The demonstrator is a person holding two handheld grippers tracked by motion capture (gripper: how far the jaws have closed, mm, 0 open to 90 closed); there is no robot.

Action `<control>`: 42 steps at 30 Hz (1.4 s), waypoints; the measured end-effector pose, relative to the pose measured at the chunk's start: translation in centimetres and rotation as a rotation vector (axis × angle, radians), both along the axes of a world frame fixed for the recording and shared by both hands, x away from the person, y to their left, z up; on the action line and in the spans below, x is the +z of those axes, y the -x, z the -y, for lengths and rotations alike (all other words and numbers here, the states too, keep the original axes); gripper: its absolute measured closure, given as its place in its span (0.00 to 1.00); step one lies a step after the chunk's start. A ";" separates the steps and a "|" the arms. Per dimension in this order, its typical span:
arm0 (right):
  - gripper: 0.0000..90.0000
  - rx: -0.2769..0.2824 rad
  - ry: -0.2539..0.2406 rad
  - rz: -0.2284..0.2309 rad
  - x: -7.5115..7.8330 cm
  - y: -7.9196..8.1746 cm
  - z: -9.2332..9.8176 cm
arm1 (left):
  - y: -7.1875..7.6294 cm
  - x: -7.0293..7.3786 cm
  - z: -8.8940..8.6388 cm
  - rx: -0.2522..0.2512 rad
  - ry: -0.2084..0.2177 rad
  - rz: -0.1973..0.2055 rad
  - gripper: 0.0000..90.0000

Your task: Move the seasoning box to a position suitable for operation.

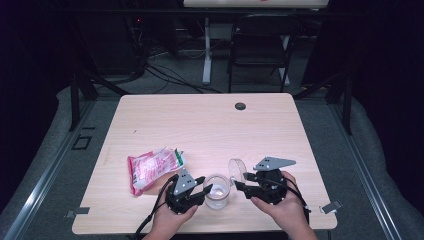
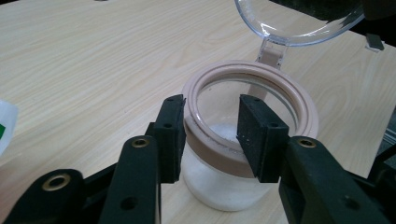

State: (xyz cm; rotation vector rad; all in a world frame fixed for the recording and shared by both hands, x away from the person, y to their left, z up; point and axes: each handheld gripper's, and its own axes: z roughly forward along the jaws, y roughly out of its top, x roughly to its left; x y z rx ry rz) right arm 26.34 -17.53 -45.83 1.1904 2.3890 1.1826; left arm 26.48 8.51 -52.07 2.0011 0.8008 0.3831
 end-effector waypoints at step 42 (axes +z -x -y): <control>0.73 -0.047 -0.026 -0.004 -3.1 -1.9 -1.0 | 0.3 0.3 -1.3 0.032 0.027 0.008 0.60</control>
